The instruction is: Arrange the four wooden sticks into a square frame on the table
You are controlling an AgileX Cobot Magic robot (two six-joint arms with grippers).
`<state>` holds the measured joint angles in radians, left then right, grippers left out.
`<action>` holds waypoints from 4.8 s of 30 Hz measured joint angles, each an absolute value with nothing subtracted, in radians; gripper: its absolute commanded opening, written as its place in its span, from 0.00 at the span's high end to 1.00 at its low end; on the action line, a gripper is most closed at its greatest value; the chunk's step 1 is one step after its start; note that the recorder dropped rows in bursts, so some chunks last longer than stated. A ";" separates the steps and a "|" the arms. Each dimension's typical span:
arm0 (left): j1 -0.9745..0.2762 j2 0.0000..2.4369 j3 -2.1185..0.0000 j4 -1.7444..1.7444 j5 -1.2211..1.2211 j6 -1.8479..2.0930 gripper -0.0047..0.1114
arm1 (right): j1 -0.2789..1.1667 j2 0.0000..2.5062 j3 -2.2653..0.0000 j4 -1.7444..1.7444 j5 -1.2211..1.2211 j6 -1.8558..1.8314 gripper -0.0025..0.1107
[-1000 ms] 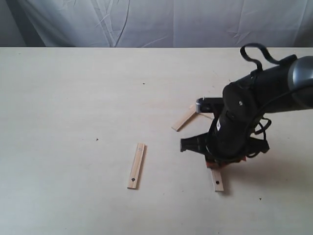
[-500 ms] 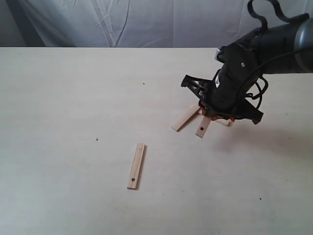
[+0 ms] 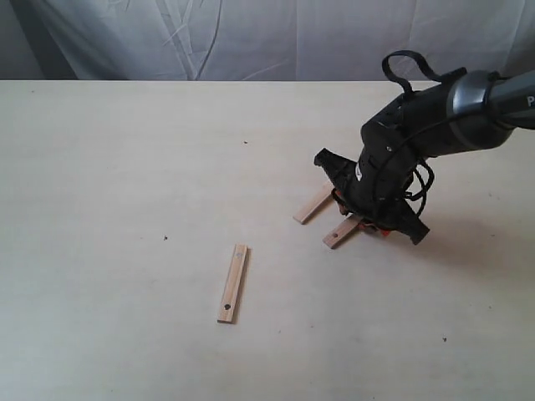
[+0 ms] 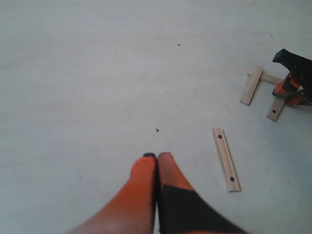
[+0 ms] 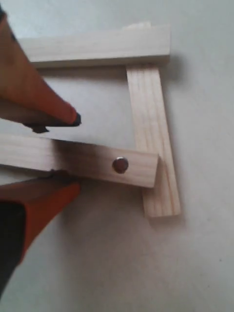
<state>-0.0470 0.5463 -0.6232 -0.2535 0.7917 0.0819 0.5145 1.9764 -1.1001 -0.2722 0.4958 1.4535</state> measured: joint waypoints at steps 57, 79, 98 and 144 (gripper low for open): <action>-0.047 0.546 -0.623 -0.253 0.792 0.082 0.96 | 0.524 1.919 -1.113 -0.336 0.542 1.443 0.98; -0.047 0.546 -0.623 -0.253 0.792 0.082 0.96 | 0.519 1.983 -1.115 -0.361 0.590 1.517 0.56; -0.047 0.546 -0.623 -0.253 0.792 0.082 0.96 | 0.670 1.821 -1.205 -0.126 0.575 0.906 0.56; -0.047 0.546 -0.623 -0.255 0.792 0.082 0.96 | 0.901 2.083 -1.310 -0.017 0.649 0.834 0.98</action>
<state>-0.0470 0.5463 -0.6232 -0.2552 0.7917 0.0819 0.9007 2.0829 -1.3103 -0.0169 0.6488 0.8344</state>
